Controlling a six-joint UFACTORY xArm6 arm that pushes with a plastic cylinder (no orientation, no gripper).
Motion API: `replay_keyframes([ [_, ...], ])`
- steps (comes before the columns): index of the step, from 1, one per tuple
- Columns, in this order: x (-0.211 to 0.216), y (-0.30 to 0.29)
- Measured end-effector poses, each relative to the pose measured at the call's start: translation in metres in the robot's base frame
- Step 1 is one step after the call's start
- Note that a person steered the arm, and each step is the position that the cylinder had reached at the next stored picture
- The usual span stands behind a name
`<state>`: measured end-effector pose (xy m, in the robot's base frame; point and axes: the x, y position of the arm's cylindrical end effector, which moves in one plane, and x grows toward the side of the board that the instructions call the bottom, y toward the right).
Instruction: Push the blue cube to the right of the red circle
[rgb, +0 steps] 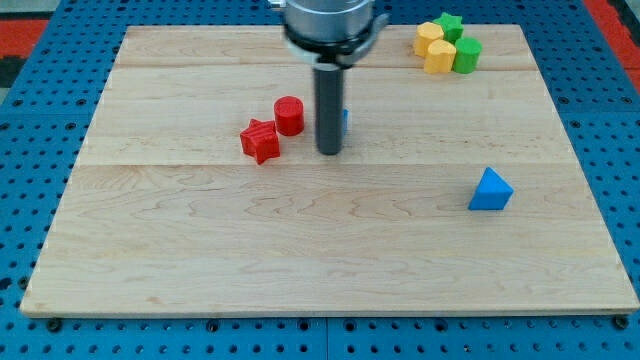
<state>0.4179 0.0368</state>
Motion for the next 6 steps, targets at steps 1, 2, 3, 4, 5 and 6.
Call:
replay_keyframes([
  [1,-0.023,0.103],
  [2,-0.027,0.056],
  [3,-0.021,-0.029],
  [4,-0.021,0.053],
  [5,-0.02,0.184],
  [6,0.04,0.27],
])
